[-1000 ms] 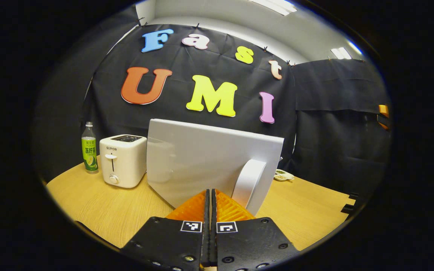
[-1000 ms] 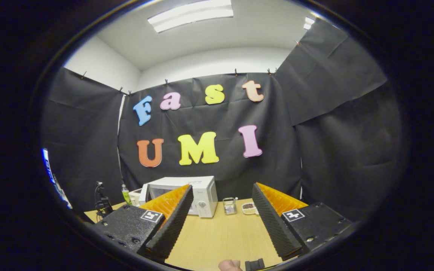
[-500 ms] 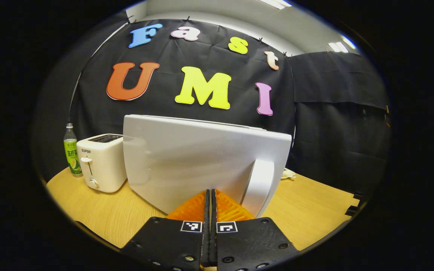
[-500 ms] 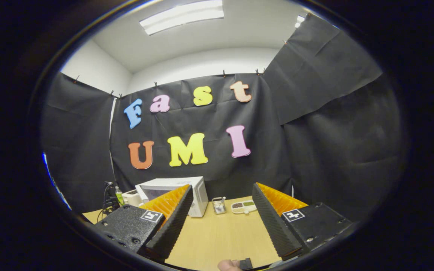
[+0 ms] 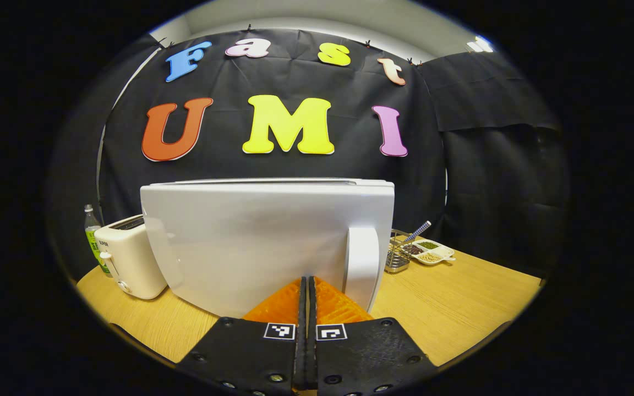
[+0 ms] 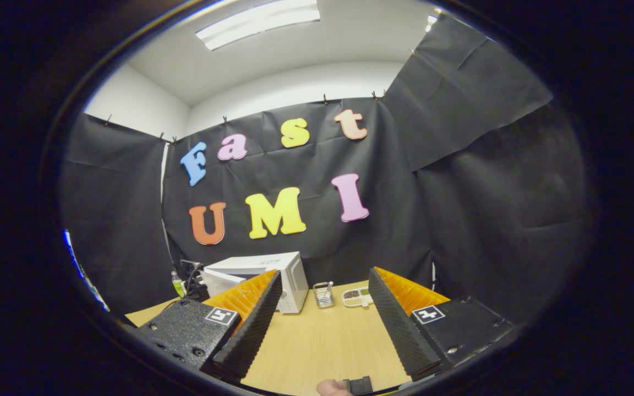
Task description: Open the microwave oven with the left hand, put the food in, and close the microwave oven.
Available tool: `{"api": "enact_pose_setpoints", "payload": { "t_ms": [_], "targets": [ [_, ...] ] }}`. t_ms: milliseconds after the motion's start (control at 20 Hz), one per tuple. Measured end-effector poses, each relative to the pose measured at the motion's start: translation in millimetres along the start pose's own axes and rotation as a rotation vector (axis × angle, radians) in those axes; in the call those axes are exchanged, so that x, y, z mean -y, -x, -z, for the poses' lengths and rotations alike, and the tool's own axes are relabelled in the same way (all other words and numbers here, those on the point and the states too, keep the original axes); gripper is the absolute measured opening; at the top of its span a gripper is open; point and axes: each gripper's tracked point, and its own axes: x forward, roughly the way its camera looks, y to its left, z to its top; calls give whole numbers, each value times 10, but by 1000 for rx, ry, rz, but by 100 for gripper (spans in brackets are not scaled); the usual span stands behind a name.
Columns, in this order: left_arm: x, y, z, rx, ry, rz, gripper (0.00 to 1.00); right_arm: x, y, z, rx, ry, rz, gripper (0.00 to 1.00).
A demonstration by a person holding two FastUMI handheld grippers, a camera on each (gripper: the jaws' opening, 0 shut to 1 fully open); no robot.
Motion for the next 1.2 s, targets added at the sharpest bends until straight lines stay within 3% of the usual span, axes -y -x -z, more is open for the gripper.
{"api": "enact_pose_setpoints", "payload": {
  "t_ms": [50,100,150,200,250,300,550,600,700,850,900,950,1000,1050,1100,1150,1200],
  "targets": [
    [37,-79,-21,7,8,-8,0,-2,-49,10,-5,6,-3,100],
    [69,-161,-34,13,18,-10,0,14,-92,16,-8,15,-4,91],
    [102,-242,-28,13,30,-9,0,27,-145,33,-14,21,-3,91],
    [125,-330,-14,7,46,-11,14,25,-191,60,-20,26,-4,100],
    [142,-399,-2,2,60,-12,14,30,-245,80,-27,27,-6,91],
    [148,-469,3,-1,70,-17,0,46,-281,116,-37,25,-7,91],
    [86,-889,-43,-10,104,-63,0,96,-448,263,-74,-19,-14,91],
    [62,-981,-66,3,113,-73,0,103,-472,309,-85,-21,-18,100],
    [57,-942,-88,-2,118,-102,3,171,-488,359,-99,-25,-7,100],
    [75,-959,-25,-11,1,-142,2,255,-497,371,-100,-33,23,100],
    [53,-972,-24,-14,-8,-145,1,258,-495,387,-102,-34,28,100],
    [56,-964,-4,-19,2,-142,1,248,-486,387,-105,-35,28,91],
    [52,-963,6,-21,22,-132,1,237,-482,397,-109,-36,27,91],
    [61,-954,19,-28,40,-121,1,224,-474,399,-114,-38,26,100],
    [73,-951,37,-39,53,-109,2,214,-468,399,-114,-41,24,91],
    [74,-949,47,-46,56,-100,2,206,-456,396,-114,-46,25,100],
    [58,-943,159,-95,62,-99,2,212,-448,398,-116,-52,29,91]
  ]
}}
